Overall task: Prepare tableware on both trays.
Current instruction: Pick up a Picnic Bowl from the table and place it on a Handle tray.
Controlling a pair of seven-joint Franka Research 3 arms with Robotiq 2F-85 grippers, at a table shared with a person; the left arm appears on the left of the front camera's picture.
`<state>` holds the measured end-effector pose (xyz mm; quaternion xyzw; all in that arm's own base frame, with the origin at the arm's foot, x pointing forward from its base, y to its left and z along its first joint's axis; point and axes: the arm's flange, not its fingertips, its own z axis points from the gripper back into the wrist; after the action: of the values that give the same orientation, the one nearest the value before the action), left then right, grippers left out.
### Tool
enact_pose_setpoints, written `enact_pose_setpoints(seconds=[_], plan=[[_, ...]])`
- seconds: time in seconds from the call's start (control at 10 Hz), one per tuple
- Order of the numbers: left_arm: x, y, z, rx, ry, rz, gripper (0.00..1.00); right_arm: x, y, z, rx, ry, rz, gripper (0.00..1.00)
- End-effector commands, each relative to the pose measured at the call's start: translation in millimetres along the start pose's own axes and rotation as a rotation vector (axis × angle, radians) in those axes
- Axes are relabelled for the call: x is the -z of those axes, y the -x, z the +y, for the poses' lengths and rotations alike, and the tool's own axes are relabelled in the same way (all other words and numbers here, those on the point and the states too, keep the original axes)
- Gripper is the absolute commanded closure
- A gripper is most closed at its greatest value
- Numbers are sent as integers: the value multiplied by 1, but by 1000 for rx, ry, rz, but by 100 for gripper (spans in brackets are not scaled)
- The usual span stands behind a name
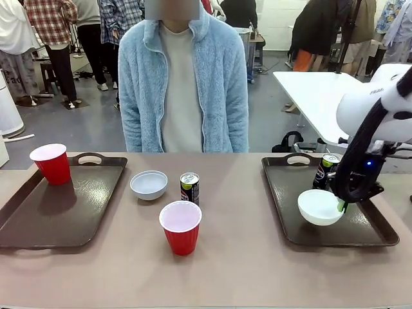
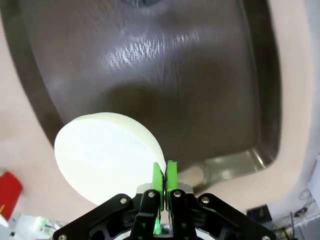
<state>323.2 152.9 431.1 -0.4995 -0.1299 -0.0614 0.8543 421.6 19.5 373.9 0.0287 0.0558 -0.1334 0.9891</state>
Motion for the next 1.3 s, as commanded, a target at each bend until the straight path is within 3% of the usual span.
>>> enact_pose_setpoints(seconds=[0.0,0.1,0.2,0.3,0.4,0.5,0.6,1.0,1.2], plan=[[-1,1,0,8,15,-10,0,13,-15,9,-2,-16,-9,100],[-1,1,0,8,15,-10,0,20,-18,10,-11,-10,-4,100],[-1,1,0,8,15,-10,0,19,-19,10,-15,-14,5,38],[-1,1,0,8,15,-10,0,16,-16,9,-17,-15,1,37],[-1,1,0,8,15,-10,0,4,-7,11,-22,-21,-16,0],[-1,1,0,8,15,-10,0,-9,3,12,-25,-17,-23,36],[-1,1,0,8,15,-10,0,-28,14,11,-26,-14,-24,0],[-1,1,0,8,15,-10,0,-102,42,7,-138,24,-7,0],[-1,1,0,8,15,-10,0,-126,30,4,-256,-1,22,2]])
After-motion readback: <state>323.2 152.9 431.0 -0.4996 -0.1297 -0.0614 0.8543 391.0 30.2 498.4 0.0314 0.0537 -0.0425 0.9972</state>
